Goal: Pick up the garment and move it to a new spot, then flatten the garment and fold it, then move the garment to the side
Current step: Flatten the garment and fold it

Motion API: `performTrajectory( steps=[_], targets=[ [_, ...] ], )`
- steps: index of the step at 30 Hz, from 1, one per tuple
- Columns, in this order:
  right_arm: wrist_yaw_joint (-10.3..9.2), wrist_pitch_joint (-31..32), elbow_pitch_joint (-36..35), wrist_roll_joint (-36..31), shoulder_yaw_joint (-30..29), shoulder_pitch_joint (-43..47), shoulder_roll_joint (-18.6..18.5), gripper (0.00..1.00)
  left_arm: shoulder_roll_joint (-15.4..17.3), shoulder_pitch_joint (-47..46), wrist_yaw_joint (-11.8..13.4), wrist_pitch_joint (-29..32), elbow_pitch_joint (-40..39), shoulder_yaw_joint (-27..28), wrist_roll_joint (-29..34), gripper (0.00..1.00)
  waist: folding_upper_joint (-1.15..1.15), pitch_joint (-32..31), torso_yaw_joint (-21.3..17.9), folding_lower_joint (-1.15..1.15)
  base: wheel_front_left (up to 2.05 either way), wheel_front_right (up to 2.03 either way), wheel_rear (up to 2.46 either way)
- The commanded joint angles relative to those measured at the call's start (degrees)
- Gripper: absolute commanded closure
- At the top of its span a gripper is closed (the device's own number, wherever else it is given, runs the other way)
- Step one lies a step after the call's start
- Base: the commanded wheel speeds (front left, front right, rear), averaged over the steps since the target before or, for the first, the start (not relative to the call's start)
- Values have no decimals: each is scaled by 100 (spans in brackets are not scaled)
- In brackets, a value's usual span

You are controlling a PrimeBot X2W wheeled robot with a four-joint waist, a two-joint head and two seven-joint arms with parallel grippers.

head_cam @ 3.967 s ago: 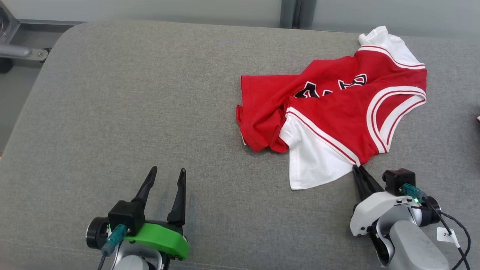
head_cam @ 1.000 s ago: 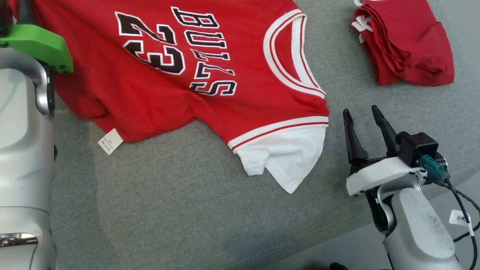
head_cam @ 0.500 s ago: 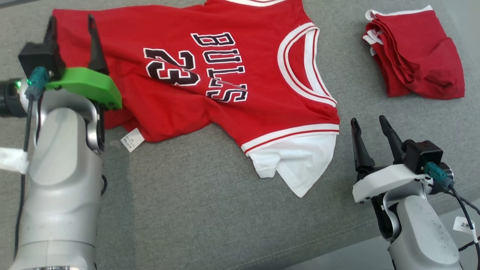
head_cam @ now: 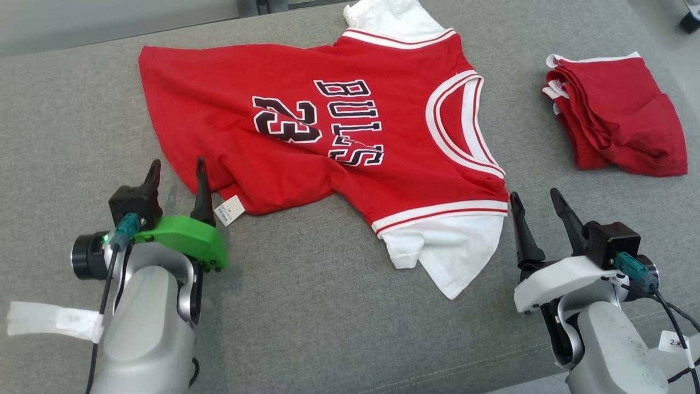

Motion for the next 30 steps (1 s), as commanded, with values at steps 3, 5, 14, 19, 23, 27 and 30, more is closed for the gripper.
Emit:
performTrajectory(
  steps=[3,5,14,19,23,27,30],
  targets=[
    [-10,0,-9,10,-27,104,-17,0,-10,240,18,3,83,5,-60,0,0,-22,-41,0,0,0,0],
    [-10,0,-6,21,-50,103,-30,0,-19,359,22,3,91,-2,-72,0,0,-8,-74,0,0,0,0],
    [-10,0,25,11,-67,120,-61,0,-21,717,20,3,255,-501,-435,0,0,18,-181,0,0,0,0],
    [-10,0,36,-13,-64,92,-62,0,-20,665,91,9,455,-797,-587,51,0,5,-210,0,0,0,0],
    [-10,0,34,-47,-62,120,-49,0,-20,614,79,9,478,-923,-674,100,0,-41,-223,0,0,0,0],
    [-10,0,50,-51,-128,195,-44,0,-13,703,69,4,251,-981,-635,100,0,-167,-137,0,0,0,0],
    [-10,0,82,-18,-217,267,-45,0,-17,863,122,3,-113,-942,-609,100,0,-326,29,0,0,0,0]
  ],
)
